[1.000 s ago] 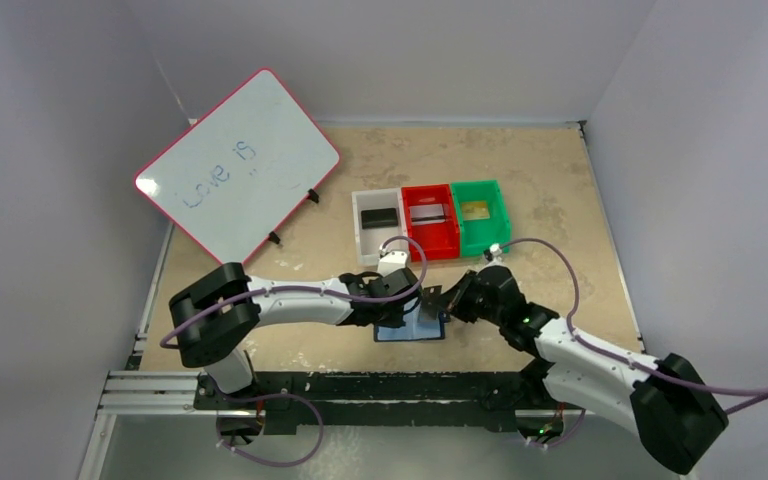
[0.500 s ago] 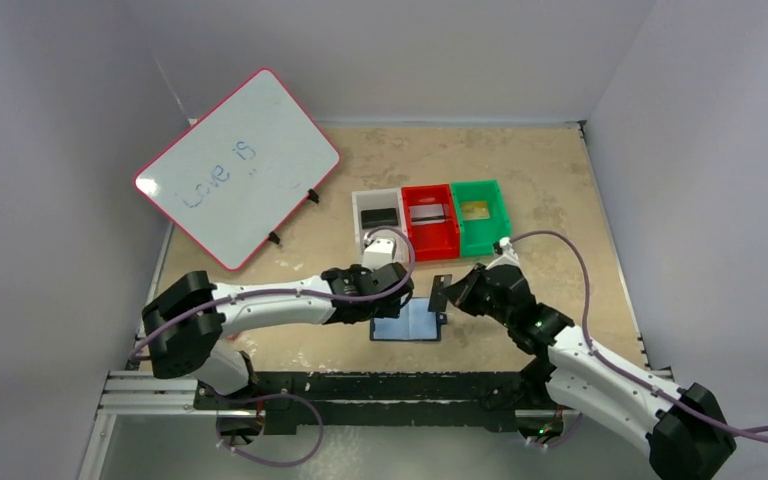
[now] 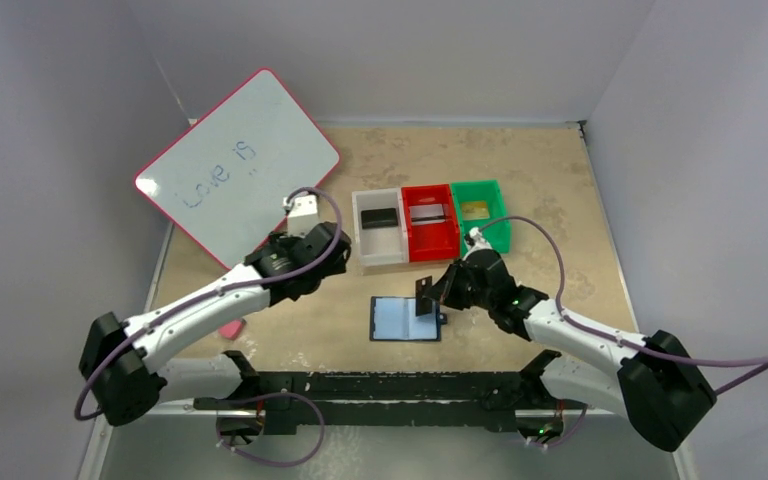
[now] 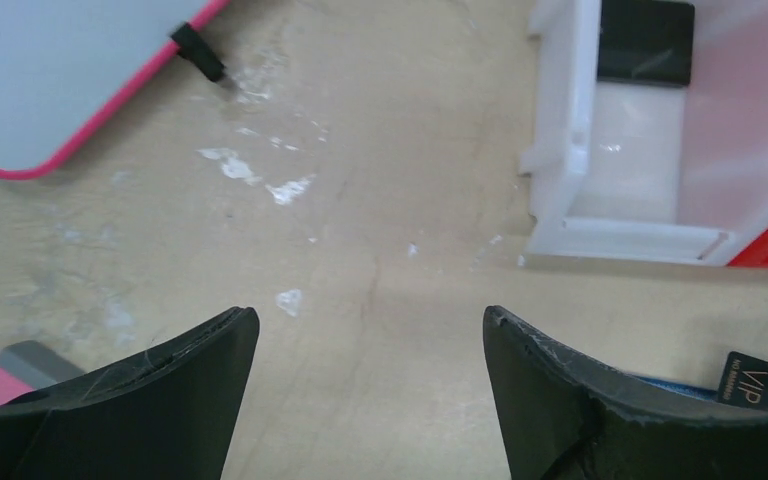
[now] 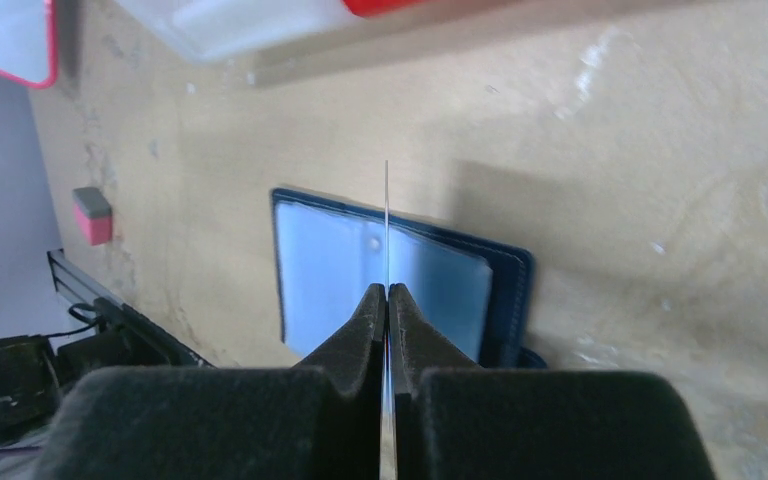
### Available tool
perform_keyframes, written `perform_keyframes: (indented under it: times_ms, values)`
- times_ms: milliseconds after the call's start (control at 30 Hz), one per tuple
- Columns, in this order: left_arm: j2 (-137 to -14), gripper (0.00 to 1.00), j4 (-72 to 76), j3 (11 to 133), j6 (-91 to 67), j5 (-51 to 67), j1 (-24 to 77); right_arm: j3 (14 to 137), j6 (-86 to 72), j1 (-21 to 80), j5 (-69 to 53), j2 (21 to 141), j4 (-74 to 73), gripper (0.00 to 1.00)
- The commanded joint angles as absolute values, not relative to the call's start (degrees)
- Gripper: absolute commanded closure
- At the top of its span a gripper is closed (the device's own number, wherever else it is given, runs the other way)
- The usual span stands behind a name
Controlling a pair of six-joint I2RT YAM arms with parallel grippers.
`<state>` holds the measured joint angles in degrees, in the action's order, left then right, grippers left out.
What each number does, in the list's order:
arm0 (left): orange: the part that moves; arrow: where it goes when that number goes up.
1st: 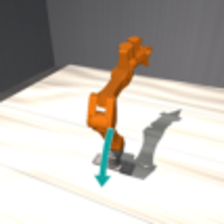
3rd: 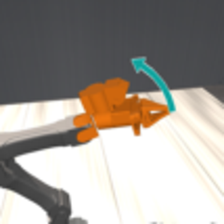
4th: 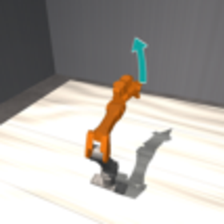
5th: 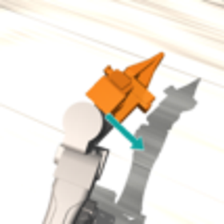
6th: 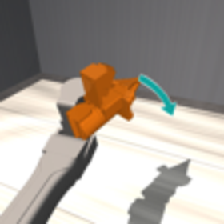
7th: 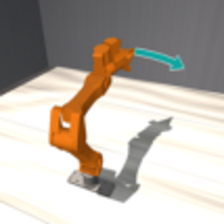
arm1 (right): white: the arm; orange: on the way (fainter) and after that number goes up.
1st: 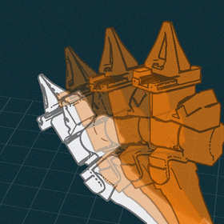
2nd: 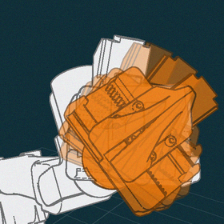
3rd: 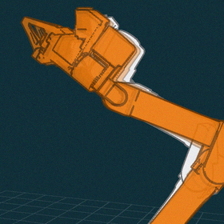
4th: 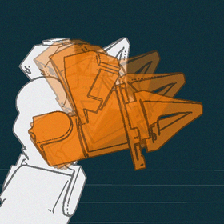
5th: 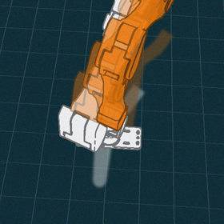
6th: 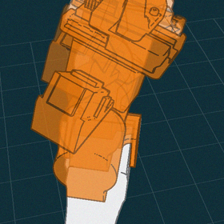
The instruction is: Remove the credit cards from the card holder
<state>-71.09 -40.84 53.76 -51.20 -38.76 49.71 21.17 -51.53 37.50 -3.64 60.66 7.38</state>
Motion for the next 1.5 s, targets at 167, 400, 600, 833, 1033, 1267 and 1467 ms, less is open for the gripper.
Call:
perform_keyframes:
  times_ms: [167, 400, 600, 833, 1033, 1267, 1467]
  values:
    - [-61.8, 0.13, -43.5, 51.3, -39.1, -37.8, 34.9, 28.2, -42.3, 37.4, -5.0, 61.3, 12.5, 1.00]
    - [-62.7, 0.13, -39.8, 52.3, -33.3, -34.8, 25.8, 35.3, -29.2, 37.4, -0.5, 59.6, 11.2, 1.00]
    - [-58.8, 0.15, -35.8, 50.3, -34.3, -37.9, 22.2, 40.0, -14.3, 37.5, 0.7, 60.7, 12.9, 1.00]
    - [-53.7, 0.14, -34.4, 50.0, -36.7, -42.9, 22.2, 42.4, 6.5, 37.9, 0.2, 63.3, 18.9, 1.00]
    - [-53.6, 0.14, -35.6, 47.1, -38.8, -43.5, 22.1, 49.6, 18.9, 38.4, -0.6, 71.6, 18.4, 1.00]
    - [-54.5, 0.14, -36.7, 48.9, -39.3, -49.6, 22.2, 58.3, 29.1, 41.6, -1.6, 82.9, 17.4, 1.00]
    - [-49.6, 0.14, -38.0, 48.9, -41.3, -54.8, 22.2, 65.9, 40.4, 44.5, 3.0, 93.3, 10.3, 1.00]
